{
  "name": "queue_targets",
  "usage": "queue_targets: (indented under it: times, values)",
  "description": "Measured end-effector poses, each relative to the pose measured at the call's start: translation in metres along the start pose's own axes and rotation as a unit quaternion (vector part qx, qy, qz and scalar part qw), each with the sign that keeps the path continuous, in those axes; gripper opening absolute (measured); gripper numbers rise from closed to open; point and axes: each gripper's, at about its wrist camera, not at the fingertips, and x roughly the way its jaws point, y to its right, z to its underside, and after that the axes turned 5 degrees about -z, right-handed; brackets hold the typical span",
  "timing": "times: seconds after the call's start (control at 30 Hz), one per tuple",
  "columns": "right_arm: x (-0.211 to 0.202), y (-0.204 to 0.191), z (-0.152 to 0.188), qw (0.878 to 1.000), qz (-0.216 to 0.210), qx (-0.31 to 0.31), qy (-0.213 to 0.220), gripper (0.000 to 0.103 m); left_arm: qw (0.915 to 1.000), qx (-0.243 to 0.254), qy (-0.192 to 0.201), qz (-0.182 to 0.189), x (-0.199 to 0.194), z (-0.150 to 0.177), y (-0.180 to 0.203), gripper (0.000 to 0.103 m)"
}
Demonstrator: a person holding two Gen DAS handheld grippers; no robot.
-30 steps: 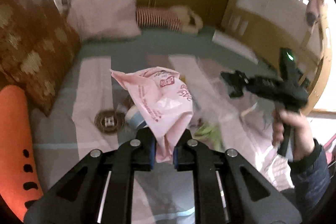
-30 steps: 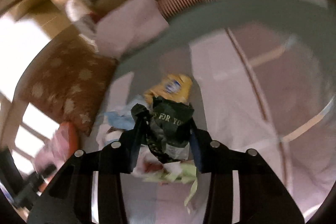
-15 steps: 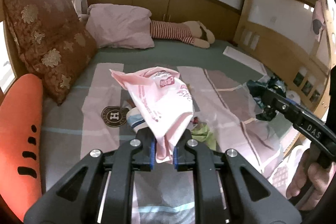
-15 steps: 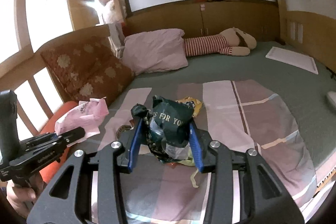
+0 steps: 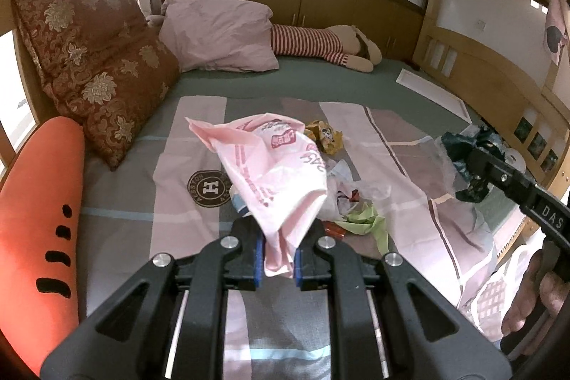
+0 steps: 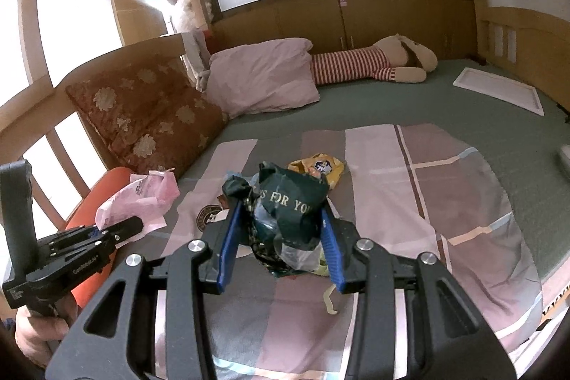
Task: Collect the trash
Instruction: 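Lift the pink bag with the left tool while the right tool lifts the dark green bag, then carry both bags over the white bin and open both tools to drop them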
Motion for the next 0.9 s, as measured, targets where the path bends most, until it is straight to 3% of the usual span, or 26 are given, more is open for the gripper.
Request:
queue_targets:
  times: [0.67, 0.8, 0.9]
  values:
    - [0.007, 0.007, 0.001, 1.000, 0.012, 0.002, -0.006, 0.042, 0.9999, 0.011, -0.008, 0.010, 0.007, 0.003, 0.004, 0.013]
    - [-0.017, 0.021, -0.003, 0.999, 0.022, 0.020, 0.018, 0.042, 0.9989, 0.032, -0.009, 0.034, 0.009, 0.006, 0.018, 0.013]
    - [-0.066, 0.040, 0.009, 0.997, 0.038, 0.046, 0.053, 0.043, 0.9965, 0.056, -0.011, 0.062, 0.007, 0.012, 0.034, 0.013]
